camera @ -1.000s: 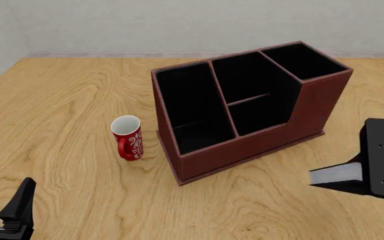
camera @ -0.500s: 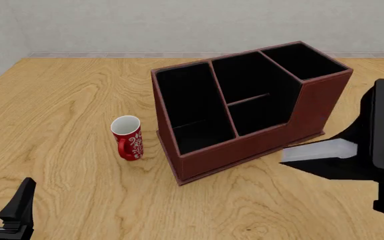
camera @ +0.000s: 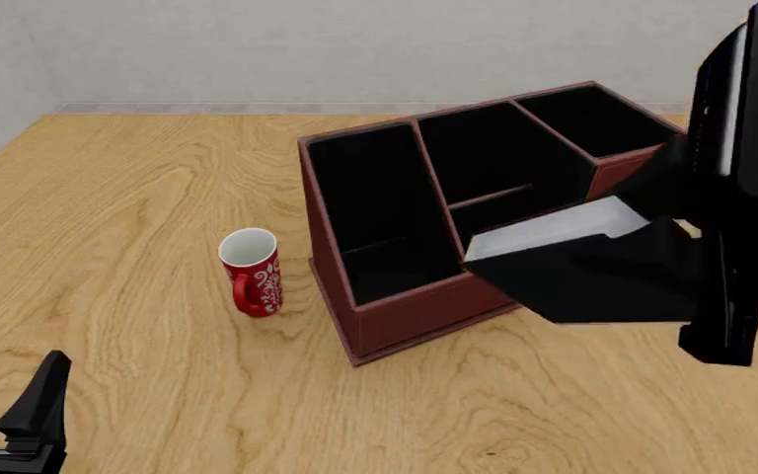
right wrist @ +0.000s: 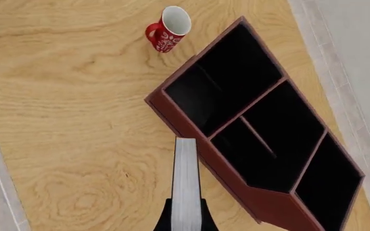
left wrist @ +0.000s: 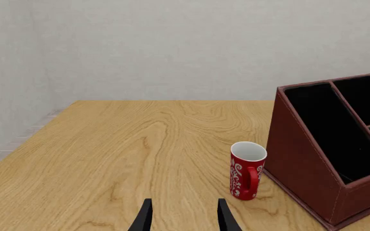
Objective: Pick up the book and place it in the left compartment of the caddy.
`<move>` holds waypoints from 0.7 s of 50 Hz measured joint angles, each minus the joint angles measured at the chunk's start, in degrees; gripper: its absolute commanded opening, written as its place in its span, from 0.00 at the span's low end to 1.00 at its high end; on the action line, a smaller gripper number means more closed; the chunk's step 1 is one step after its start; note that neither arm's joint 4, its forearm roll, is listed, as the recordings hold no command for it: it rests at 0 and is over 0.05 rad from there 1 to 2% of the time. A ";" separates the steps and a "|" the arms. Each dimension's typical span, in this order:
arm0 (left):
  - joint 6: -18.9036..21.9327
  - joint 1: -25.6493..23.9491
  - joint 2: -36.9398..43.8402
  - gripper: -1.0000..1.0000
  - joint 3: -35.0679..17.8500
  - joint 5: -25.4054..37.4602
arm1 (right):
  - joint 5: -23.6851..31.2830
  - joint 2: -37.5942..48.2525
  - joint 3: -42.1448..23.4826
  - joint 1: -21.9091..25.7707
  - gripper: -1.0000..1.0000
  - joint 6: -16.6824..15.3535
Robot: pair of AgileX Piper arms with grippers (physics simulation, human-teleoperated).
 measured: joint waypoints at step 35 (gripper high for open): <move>0.00 0.00 0.00 1.00 0.00 0.00 | 0.00 15.46 -19.30 4.64 0.00 21.53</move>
